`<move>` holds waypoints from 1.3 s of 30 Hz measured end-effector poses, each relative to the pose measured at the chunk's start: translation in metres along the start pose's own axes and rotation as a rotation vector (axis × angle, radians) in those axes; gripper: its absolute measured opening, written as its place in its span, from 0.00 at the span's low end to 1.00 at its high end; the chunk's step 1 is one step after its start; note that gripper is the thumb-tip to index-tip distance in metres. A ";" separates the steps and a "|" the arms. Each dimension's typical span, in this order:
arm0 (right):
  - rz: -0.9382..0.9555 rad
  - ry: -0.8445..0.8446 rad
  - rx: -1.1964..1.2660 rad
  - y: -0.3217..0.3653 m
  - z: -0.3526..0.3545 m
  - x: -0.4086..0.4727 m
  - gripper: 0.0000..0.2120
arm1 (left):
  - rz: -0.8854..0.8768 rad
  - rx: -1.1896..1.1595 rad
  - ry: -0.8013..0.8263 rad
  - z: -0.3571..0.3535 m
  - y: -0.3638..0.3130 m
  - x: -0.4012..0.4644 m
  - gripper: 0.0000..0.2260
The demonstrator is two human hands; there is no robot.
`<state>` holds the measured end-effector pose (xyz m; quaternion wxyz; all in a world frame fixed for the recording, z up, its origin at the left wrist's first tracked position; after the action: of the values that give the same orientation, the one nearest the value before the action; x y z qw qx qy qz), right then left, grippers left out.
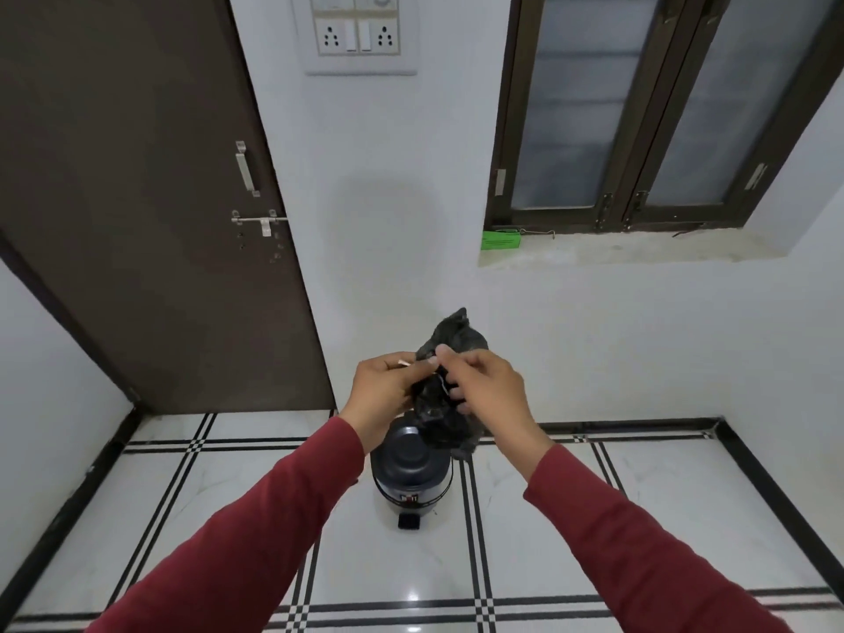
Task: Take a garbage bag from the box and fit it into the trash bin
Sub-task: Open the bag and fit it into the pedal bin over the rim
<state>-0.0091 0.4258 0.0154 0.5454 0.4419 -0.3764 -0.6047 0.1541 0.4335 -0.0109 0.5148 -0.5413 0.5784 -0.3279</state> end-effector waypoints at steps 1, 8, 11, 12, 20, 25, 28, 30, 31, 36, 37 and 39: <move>-0.079 0.099 0.066 0.000 -0.016 -0.002 0.18 | -0.001 0.008 0.022 0.007 -0.002 -0.002 0.13; -0.362 0.215 0.507 0.002 -0.083 -0.002 0.05 | 0.205 -0.163 0.130 0.072 0.004 -0.010 0.13; -0.513 0.174 0.717 -0.008 -0.101 -0.003 0.03 | 0.282 -0.332 0.037 0.101 0.010 -0.008 0.14; -0.559 0.148 0.786 -0.011 -0.106 -0.003 0.03 | 0.315 -0.384 0.013 0.108 0.013 -0.006 0.14; -0.627 -0.078 0.943 -0.035 -0.111 -0.004 0.12 | 0.260 -0.663 -0.210 0.159 0.008 0.009 0.10; -0.455 0.123 0.732 -0.034 -0.108 0.013 0.11 | 0.101 -0.186 -0.111 0.157 -0.014 0.015 0.19; -0.224 0.036 0.379 -0.028 -0.090 0.025 0.24 | -0.043 0.314 -0.122 0.159 -0.029 0.019 0.10; -0.091 0.047 0.156 -0.023 -0.079 0.030 0.19 | -0.214 0.722 -0.204 0.165 -0.043 0.021 0.05; -0.062 0.060 0.069 -0.023 -0.074 0.031 0.19 | -0.265 0.886 -0.255 0.168 -0.048 0.021 0.10; 0.038 0.089 -0.595 -0.025 -0.057 0.036 0.17 | -0.355 1.284 -0.195 0.150 -0.052 0.021 0.37; 0.072 0.085 -0.742 -0.026 -0.056 0.037 0.19 | -0.304 1.295 -0.164 0.149 -0.047 0.024 0.43; 0.080 0.087 -0.921 -0.031 -0.056 0.038 0.26 | -0.253 1.313 -0.116 0.147 -0.040 0.030 0.49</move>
<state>0.0331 0.3933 -0.0362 0.7230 0.1639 -0.0619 -0.6683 0.3092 0.4231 -0.0178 0.7250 -0.1960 0.1623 -0.6400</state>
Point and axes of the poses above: each hand's wrist, its own x-axis towards the middle knuckle, its own z-axis out of the back of the hand, y = z × x, the point moved 7 cm from there along x, towards the middle knuckle, and after that the axes turned 4 degrees about -x, right-handed, at the moved point
